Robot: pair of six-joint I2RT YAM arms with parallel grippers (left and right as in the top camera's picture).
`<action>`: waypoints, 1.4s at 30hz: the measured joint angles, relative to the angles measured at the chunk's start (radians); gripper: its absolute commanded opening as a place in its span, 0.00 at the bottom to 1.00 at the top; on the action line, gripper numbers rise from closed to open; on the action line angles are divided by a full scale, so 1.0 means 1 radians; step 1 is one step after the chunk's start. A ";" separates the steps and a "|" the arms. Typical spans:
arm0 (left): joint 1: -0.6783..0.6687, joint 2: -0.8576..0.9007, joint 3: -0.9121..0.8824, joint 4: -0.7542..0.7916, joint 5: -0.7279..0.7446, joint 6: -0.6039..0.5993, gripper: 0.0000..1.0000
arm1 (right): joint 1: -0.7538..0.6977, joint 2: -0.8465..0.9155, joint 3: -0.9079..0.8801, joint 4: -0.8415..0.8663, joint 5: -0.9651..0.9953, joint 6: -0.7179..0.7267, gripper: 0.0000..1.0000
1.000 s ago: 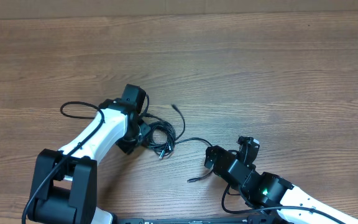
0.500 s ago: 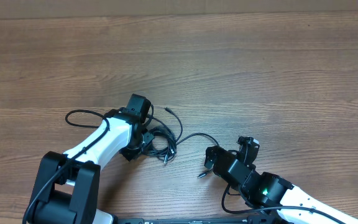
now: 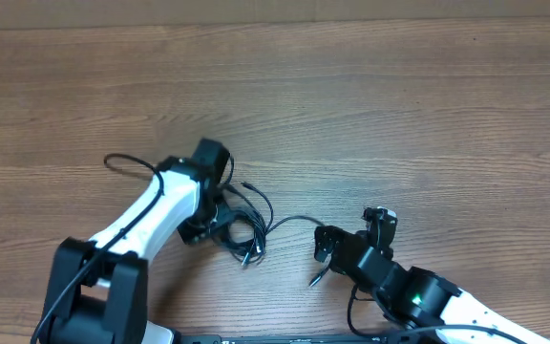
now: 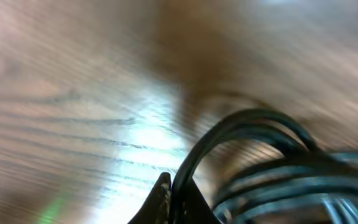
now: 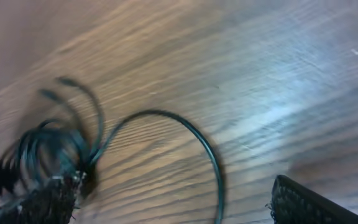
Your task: Untangle cables
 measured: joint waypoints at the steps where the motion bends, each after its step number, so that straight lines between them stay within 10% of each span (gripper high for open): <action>1: 0.000 -0.014 0.029 -0.013 0.001 0.037 0.04 | 0.000 -0.019 0.000 0.006 -0.013 -0.029 1.00; 20: -0.022 -0.326 0.180 -0.060 0.546 0.719 0.04 | 0.000 -0.115 0.032 0.276 -0.320 -0.425 1.00; 42: -0.016 -0.325 0.180 -0.042 1.143 0.959 0.05 | -0.068 0.108 0.066 0.220 0.171 -0.156 1.00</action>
